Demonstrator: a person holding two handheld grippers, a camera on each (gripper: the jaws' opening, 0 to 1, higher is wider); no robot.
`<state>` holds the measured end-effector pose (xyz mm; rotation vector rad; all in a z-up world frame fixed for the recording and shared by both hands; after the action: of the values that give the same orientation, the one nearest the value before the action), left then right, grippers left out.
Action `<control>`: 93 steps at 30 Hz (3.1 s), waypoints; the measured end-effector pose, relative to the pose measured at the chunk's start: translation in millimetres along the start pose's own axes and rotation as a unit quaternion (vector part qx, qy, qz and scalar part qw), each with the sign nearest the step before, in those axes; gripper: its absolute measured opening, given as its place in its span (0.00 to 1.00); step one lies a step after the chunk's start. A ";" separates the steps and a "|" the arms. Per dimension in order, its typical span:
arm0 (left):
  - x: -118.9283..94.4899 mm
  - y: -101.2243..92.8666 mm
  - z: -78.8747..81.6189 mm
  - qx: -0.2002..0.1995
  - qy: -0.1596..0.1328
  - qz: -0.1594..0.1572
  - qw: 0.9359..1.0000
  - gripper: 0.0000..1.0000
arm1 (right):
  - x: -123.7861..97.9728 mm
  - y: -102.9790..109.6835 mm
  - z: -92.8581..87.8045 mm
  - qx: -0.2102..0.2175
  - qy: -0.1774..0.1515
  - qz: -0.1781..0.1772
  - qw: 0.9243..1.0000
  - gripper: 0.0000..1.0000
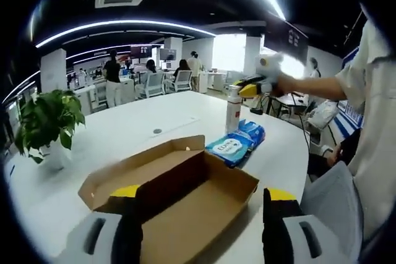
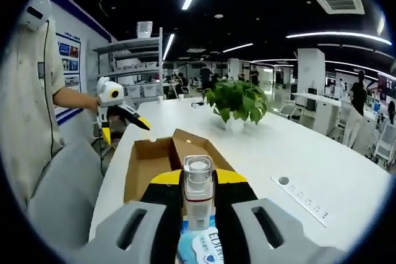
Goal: Operate the shoe box by opening the lid, removing the specified soft item, and placing it in the target area until the item is outside and the box remains undamaged.
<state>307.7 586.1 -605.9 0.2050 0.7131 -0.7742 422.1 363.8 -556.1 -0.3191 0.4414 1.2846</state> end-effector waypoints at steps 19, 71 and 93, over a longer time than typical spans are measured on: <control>-6.4 27.3 -23.1 -0.036 0.019 0.029 0.999 0.85 | 12.2 -65.3 -34.3 0.002 0.027 0.003 1.000 0.15; 2.6 28.5 -64.6 -0.073 0.067 0.049 0.994 0.82 | 29.7 -88.9 -111.8 -0.023 0.138 -0.006 0.990 0.16; -24.6 81.6 -92.7 -0.130 0.094 0.186 0.969 0.63 | 1.6 -98.2 -72.1 0.102 0.134 -0.078 0.983 0.38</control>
<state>305.1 696.7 -666.1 0.1684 0.9147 -0.3003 507.4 306.3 -621.4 -0.3468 0.7570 1.0359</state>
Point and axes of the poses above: the point that each gripper's makers call its tool centre point, and the gripper's own axes: x roughly forward along the fingers, y roughly to its left, z roughly out of its top, the point moved 1 cm from there along -x, roughly backward along the fingers, and after that the axes turned 14 degrees about y, right-handed, at the moved point
